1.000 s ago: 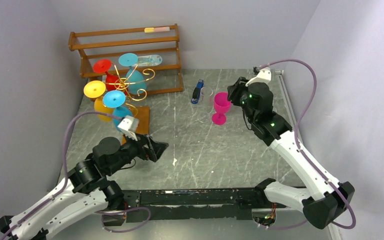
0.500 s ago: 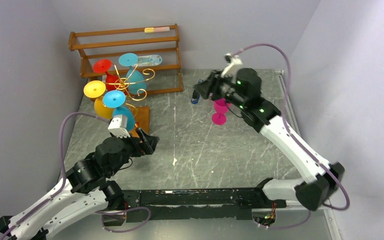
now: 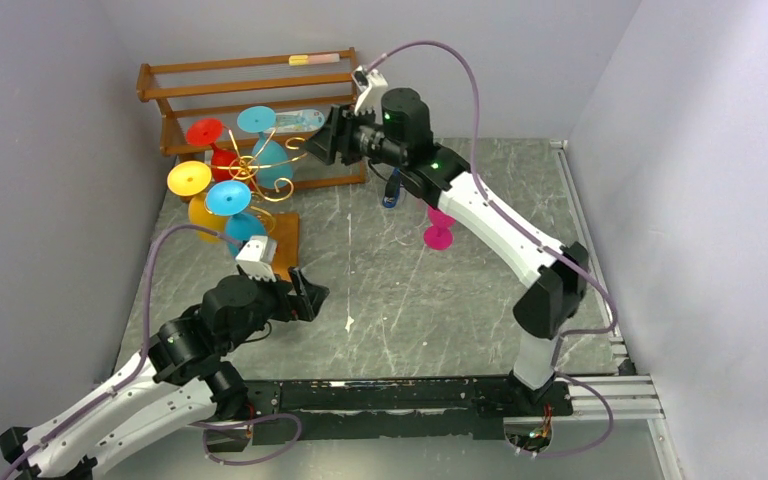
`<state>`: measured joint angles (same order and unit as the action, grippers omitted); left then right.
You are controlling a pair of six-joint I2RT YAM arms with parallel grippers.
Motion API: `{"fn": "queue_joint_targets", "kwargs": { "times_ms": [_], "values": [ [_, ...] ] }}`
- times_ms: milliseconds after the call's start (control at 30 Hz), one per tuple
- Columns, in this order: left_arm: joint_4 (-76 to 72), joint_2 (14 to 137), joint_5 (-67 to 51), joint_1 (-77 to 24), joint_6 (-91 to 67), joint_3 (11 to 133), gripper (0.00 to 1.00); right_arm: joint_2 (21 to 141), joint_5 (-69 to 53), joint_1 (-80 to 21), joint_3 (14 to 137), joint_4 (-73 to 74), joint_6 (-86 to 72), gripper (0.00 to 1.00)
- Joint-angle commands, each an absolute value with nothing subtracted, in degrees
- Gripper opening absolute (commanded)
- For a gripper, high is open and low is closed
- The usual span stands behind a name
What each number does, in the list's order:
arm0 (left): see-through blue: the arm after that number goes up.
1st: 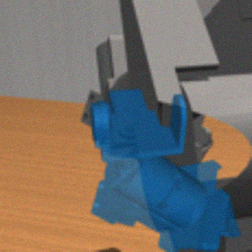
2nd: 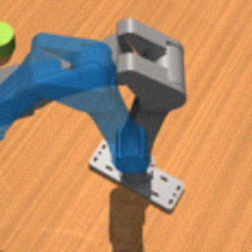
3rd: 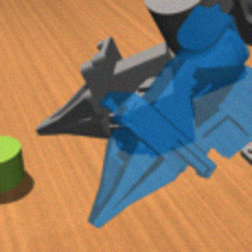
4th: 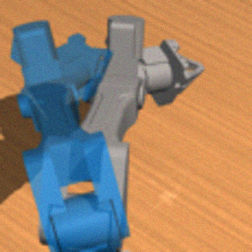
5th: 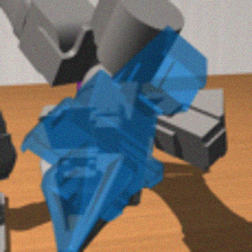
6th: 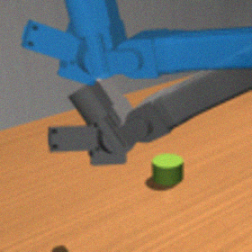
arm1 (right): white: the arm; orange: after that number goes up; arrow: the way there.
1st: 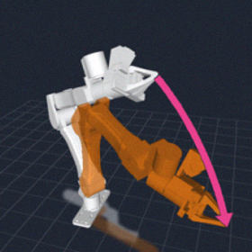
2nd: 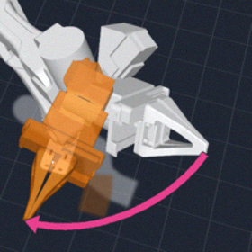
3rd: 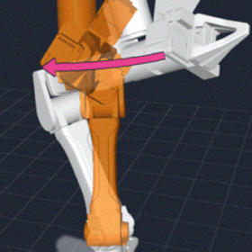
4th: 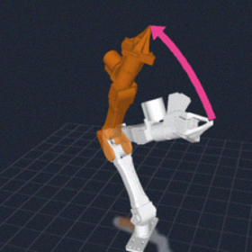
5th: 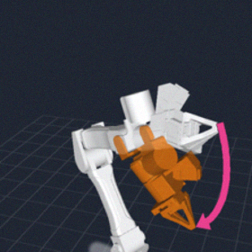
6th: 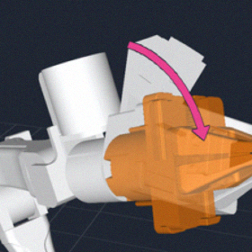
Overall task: Take the wine glass off the wine glass rack
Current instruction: Move the wine rack to the center of the board.
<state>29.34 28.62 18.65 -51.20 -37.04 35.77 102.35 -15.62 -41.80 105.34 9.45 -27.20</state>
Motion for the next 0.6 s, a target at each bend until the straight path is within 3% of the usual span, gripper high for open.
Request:
{"fn": "queue_joint_targets", "kwargs": {
  "times_ms": [0, 567],
  "values": [
    [26.52, 30.43, 14.62, -51.01, -32.97, 35.64, 0.97, 108.70, -17.18, -42.15, 114.11, 11.45, -30.48, 0.60],
    [24.78, 33.37, 11.81, -50.99, -30.54, 36.62, 0.97, 121.44, -19.06, -42.27, 128.19, 17.19, -31.49, 0.64]
  ]
}}
